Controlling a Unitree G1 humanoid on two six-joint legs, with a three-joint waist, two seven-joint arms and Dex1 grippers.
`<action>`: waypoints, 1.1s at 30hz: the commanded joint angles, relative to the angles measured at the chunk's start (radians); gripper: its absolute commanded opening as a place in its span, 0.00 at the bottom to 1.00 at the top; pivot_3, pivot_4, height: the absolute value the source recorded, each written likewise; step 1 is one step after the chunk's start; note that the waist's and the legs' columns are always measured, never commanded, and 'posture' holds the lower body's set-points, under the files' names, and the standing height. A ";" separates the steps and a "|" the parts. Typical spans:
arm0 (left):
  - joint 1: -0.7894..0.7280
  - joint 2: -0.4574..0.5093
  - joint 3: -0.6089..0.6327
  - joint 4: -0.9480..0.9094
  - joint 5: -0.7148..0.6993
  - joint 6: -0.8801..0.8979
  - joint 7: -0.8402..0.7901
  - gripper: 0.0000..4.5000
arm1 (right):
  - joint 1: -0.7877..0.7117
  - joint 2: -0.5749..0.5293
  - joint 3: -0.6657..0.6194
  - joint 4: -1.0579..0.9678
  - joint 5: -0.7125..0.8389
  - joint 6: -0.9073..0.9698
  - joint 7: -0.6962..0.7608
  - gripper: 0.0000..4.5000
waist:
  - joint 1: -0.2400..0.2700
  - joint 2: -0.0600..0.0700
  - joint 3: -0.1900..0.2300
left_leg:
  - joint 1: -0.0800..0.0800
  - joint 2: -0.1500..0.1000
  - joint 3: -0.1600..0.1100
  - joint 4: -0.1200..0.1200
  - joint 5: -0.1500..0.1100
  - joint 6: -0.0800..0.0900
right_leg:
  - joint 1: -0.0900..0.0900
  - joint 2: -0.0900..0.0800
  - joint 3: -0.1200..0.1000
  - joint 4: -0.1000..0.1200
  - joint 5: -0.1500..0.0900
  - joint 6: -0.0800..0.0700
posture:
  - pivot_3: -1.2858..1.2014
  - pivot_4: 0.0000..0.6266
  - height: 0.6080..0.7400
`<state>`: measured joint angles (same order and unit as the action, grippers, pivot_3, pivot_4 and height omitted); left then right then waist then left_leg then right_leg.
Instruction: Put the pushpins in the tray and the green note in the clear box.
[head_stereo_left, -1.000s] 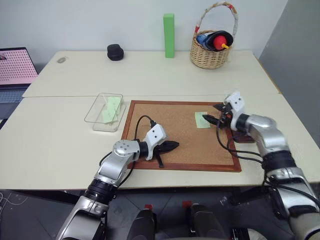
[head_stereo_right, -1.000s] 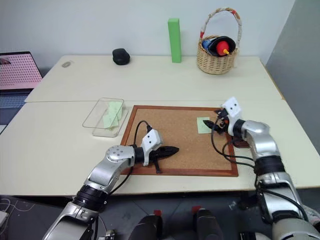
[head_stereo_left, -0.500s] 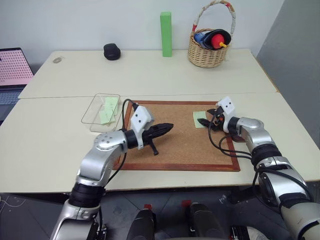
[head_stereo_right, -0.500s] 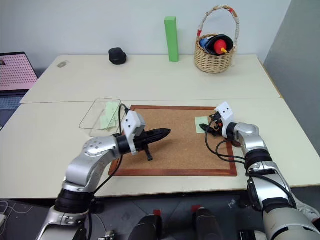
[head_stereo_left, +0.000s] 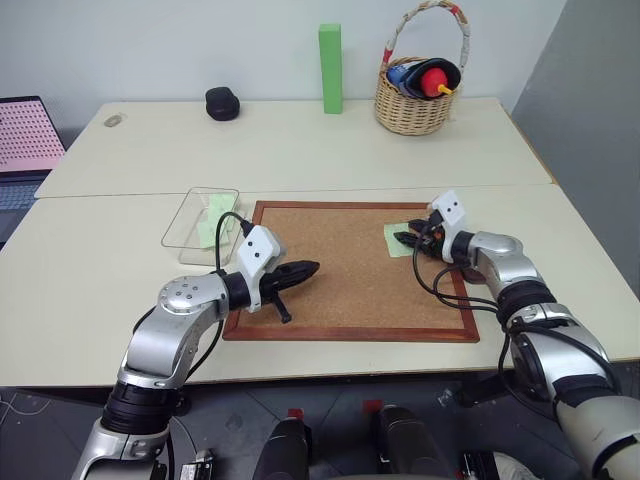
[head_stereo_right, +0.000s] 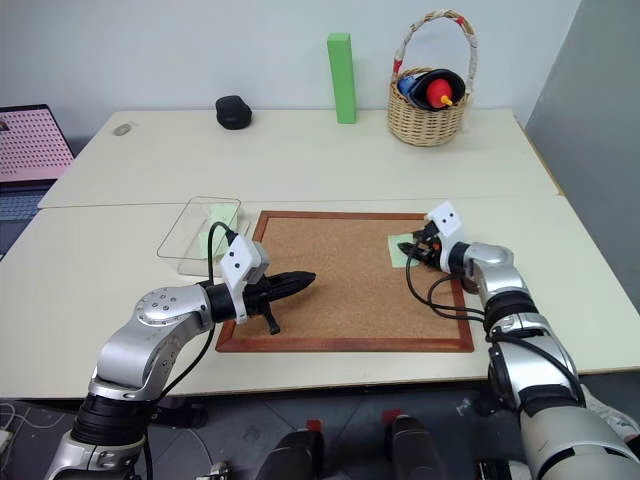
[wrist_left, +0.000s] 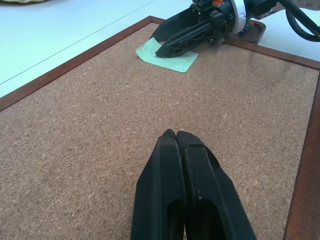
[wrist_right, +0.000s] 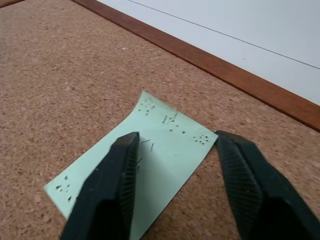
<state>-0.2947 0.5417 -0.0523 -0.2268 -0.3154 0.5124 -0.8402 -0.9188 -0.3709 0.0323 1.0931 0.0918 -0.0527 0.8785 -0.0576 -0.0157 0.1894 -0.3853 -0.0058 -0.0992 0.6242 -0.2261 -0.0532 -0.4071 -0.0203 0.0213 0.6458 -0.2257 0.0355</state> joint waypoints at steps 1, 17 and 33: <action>-0.010 0.005 0.016 -0.017 -0.010 -0.025 0.004 0.00 | -0.021 -0.003 -0.010 -0.007 -0.006 -0.017 0.031 0.29 | 0.000 0.000 0.000 | 0.000 0.000 0.000 0.000 0.000 0.000 | 0.000 0.000 0.000 0.000 0.000 0.000 | 0.52 0.24 1.00; -0.066 -0.037 0.026 0.085 -0.015 -0.068 0.026 0.24 | 0.069 -0.069 -0.018 -0.311 0.042 0.033 0.164 0.00 | 0.002 0.000 0.000 | 0.000 0.000 0.000 0.000 0.000 0.000 | 0.000 0.000 0.000 0.000 0.000 0.000 | 0.52 0.24 1.00; -0.239 -0.234 -0.018 0.345 -0.026 -0.140 0.017 0.87 | 0.187 -0.110 -0.026 -0.726 0.124 0.230 0.166 0.00 | 0.009 0.000 0.000 | -0.001 -0.001 0.000 0.001 0.000 0.000 | 0.000 0.000 -0.001 0.000 0.000 0.000 | 0.52 0.24 1.00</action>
<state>-0.4965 0.3231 -0.0594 0.0877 -0.3433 0.4103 -0.8036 -0.7299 -0.4671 0.0240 0.4340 0.1840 0.1588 1.0446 -0.0484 -0.0155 0.1896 -0.3863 -0.0066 -0.0993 0.6251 -0.2261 -0.0533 -0.4071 -0.0208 0.0209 0.6457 -0.2254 0.0360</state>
